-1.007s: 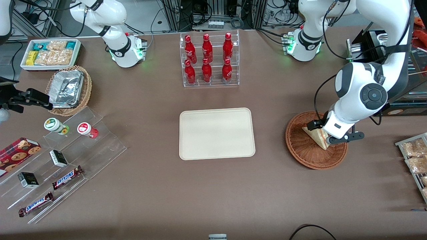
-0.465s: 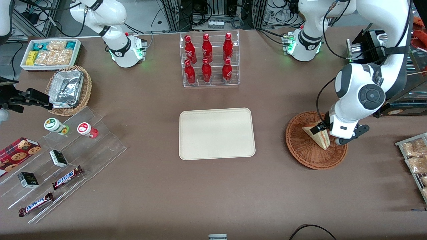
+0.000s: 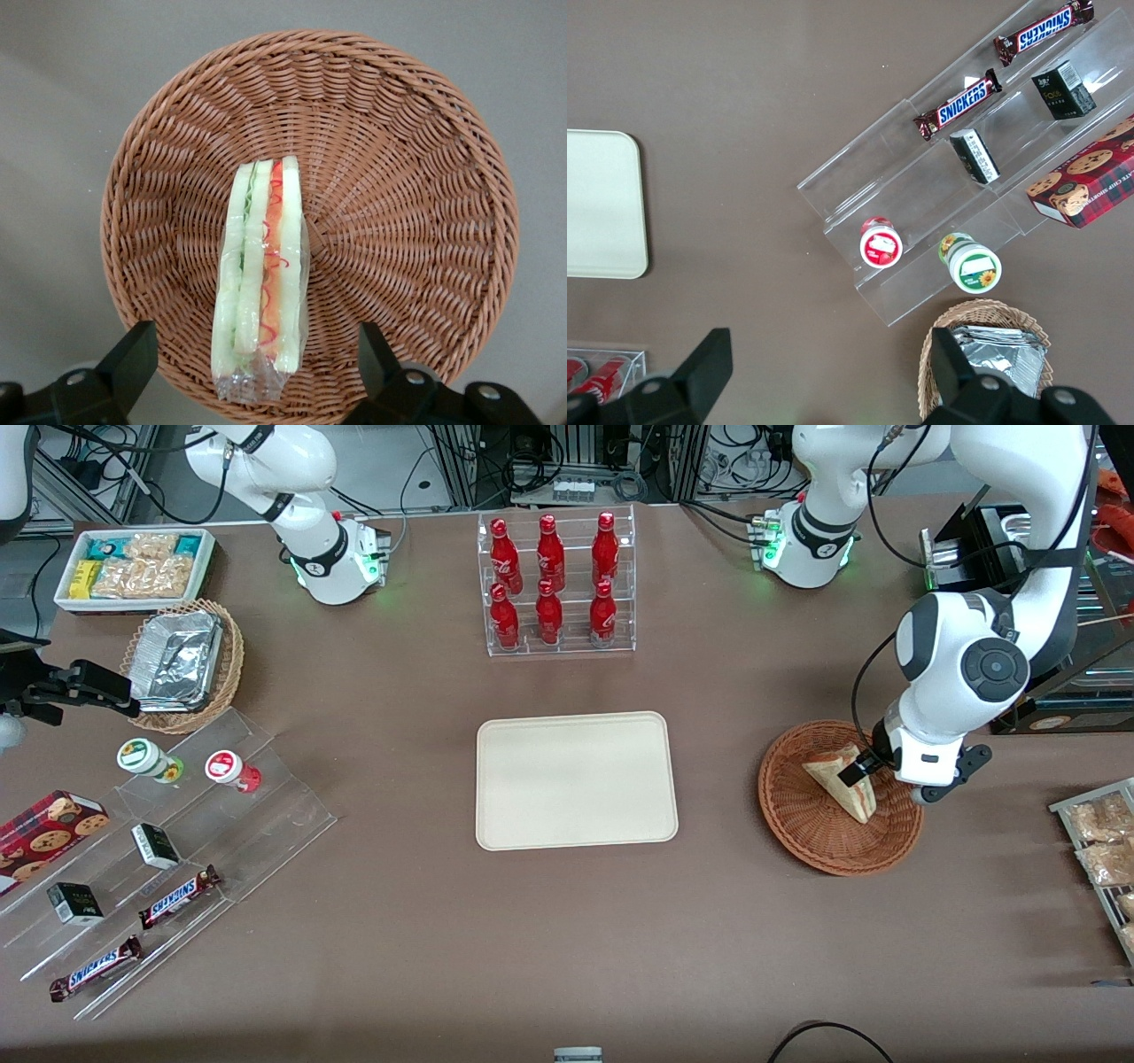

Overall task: Place sandwich from basket to tray
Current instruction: 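Lower the left gripper and close it on the wrapped sandwich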

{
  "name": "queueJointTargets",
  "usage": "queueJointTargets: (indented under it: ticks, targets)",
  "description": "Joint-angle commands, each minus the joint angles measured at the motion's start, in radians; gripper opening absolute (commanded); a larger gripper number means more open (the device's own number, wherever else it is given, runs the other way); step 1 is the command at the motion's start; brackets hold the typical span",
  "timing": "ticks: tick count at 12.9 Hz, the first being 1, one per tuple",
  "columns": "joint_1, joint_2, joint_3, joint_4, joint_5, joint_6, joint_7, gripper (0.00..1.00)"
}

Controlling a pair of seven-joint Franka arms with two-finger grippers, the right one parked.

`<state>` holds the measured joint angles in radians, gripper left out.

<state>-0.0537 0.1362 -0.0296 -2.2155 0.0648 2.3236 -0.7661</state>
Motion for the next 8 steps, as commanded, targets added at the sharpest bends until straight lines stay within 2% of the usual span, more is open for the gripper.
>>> queueJointTargets:
  ticks: [1, 8]
  targets:
    - [0.003, -0.015, -0.006, -0.046, 0.018, 0.060, -0.074, 1.00]
    - [0.002, 0.026, -0.006, -0.093, 0.016, 0.143, -0.104, 1.00]
